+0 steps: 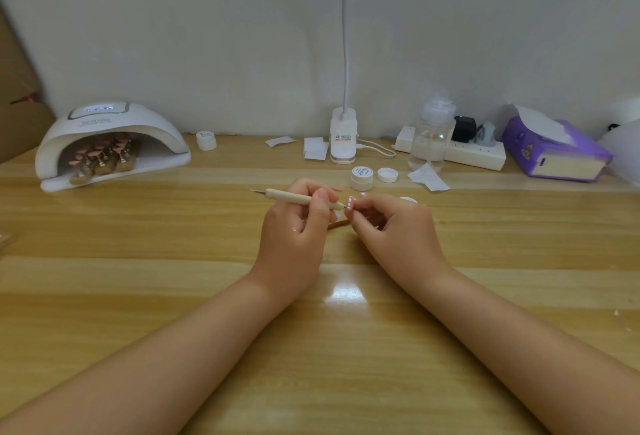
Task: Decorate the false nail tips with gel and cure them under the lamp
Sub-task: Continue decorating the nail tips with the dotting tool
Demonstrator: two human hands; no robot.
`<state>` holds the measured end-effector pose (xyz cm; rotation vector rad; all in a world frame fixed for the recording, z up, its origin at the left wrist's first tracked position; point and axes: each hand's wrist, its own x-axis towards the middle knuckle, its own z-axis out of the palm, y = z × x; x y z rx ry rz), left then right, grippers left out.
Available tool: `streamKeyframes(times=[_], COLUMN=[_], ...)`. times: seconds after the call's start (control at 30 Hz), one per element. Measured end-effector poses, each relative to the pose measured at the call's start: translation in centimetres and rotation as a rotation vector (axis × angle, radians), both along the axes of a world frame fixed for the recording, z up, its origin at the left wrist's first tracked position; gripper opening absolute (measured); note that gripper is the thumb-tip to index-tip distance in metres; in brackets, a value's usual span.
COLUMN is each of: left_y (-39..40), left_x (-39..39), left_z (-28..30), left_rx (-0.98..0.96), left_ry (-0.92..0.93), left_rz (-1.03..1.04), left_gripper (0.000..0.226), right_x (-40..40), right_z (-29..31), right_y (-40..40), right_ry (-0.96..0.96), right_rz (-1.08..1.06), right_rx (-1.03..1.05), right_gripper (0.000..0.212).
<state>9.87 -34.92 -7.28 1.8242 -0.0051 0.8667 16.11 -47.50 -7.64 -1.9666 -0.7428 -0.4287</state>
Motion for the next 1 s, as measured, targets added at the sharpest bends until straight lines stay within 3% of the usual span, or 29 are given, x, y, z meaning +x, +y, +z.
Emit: streamKeyframes(times=[1.0], left_y=[0.07], left_x=[0.04], left_z=[-0.08], left_rx=[-0.017], left_ry=[-0.009], left_rz=[0.007], left_gripper=[0.02], right_x=[-0.07], right_z=[0.1], right_y=[-0.07], right_ry=[-0.007], right_rz=[0.008], right_rx=[-0.006], right_gripper=[0.006])
